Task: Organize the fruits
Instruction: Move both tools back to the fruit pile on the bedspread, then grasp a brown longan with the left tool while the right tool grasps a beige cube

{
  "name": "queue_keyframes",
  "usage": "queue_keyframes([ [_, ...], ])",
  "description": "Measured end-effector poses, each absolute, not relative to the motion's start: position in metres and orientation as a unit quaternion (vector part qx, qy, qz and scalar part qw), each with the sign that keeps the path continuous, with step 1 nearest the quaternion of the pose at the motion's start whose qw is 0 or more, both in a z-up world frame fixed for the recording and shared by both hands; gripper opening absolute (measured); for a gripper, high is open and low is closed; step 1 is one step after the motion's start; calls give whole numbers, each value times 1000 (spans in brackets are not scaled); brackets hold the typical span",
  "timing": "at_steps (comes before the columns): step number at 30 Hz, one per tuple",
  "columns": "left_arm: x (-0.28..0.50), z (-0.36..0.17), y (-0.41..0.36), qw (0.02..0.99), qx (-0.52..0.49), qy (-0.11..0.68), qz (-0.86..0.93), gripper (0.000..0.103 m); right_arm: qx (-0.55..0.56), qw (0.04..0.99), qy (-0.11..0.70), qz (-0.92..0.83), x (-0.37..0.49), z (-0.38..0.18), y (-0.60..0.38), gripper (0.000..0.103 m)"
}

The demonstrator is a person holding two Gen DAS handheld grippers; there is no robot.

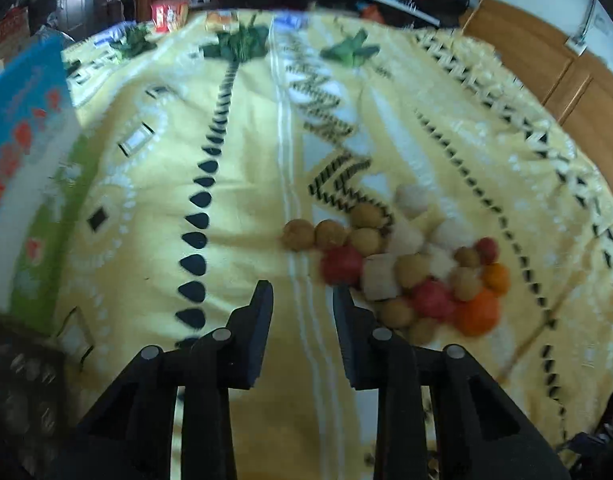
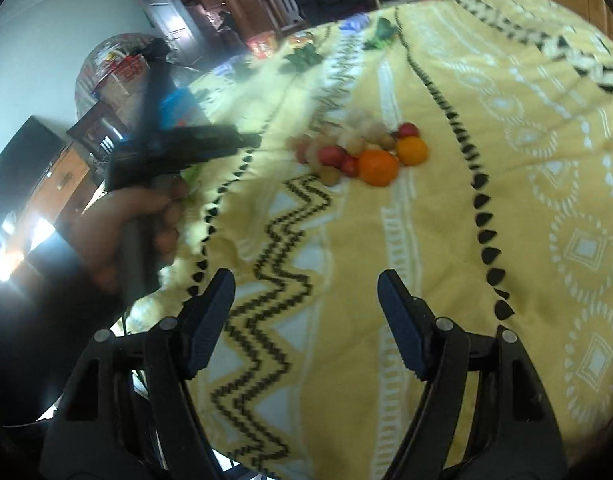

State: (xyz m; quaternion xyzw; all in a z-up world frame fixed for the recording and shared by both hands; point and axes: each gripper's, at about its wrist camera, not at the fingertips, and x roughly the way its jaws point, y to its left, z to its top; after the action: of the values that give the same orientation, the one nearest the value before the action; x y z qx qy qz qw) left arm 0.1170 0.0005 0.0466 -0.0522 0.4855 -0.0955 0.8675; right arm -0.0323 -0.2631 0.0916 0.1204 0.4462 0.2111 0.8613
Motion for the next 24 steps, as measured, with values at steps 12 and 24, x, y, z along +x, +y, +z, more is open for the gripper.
queue_keyframes([
  [12, 157, 14, -10, 879, -15, 464, -113, 28, 130, 861, 451, 199, -2, 73, -292, 75],
  [24, 180, 8, -19, 888, -20, 447, -104, 41, 127, 854, 462, 203, 6, 68, -288, 75],
])
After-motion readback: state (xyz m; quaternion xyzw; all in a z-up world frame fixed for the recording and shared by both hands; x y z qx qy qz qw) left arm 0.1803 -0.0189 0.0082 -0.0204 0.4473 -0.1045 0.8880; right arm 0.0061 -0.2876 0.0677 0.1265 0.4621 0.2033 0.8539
